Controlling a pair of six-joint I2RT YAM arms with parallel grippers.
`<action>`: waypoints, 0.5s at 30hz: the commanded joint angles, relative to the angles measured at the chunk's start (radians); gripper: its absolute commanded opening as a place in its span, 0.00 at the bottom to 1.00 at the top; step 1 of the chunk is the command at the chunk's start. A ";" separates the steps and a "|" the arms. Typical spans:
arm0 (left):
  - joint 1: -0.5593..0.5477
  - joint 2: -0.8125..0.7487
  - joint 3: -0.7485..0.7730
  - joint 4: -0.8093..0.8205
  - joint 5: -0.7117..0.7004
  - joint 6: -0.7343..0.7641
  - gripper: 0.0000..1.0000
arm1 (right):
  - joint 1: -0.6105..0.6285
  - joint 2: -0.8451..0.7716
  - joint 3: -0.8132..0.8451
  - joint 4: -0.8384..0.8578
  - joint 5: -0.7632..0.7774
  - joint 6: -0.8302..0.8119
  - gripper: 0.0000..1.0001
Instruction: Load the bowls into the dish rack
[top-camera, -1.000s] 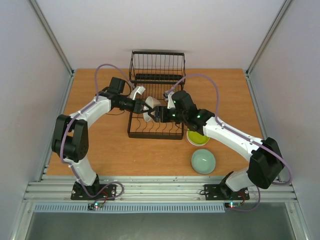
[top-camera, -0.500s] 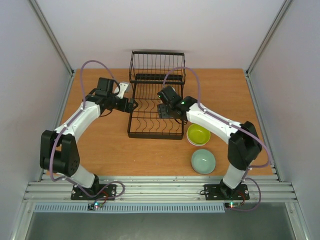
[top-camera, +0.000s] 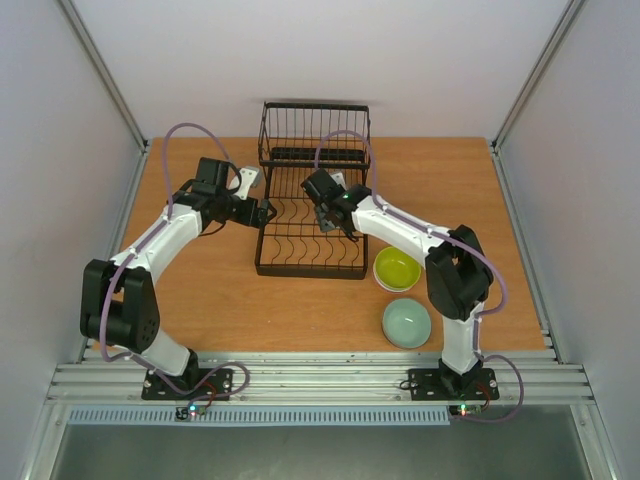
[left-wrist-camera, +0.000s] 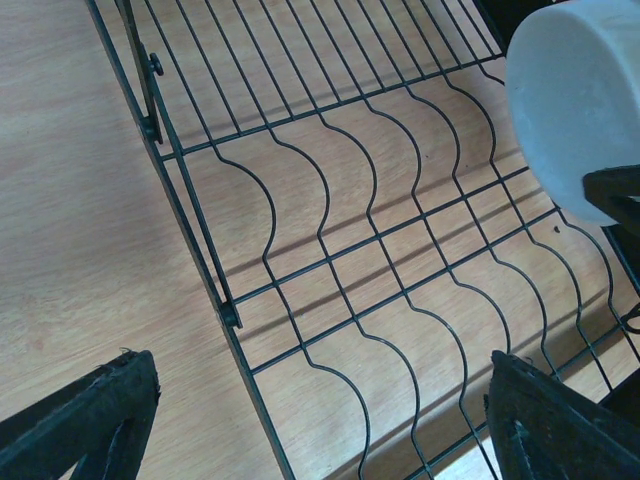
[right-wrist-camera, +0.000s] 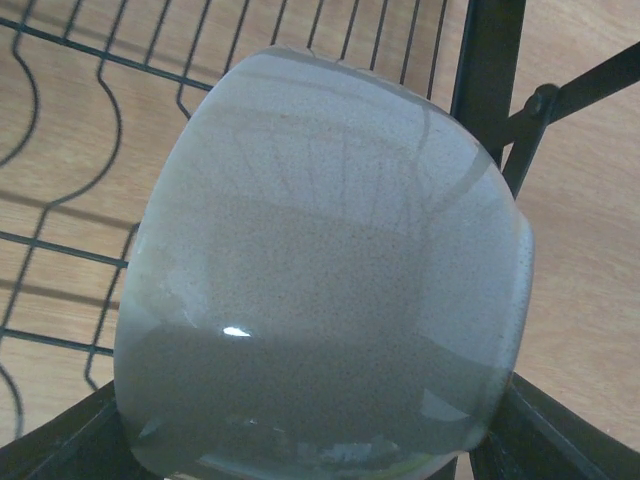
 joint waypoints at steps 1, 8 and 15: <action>0.001 -0.011 0.000 0.026 0.028 0.011 0.89 | -0.024 0.023 0.030 0.031 0.061 -0.015 0.01; 0.001 0.000 0.002 0.025 0.051 0.012 0.89 | -0.042 0.046 0.008 0.068 0.083 -0.024 0.01; 0.001 0.020 0.008 0.021 0.051 0.017 0.88 | -0.070 0.081 -0.003 0.102 0.034 -0.016 0.01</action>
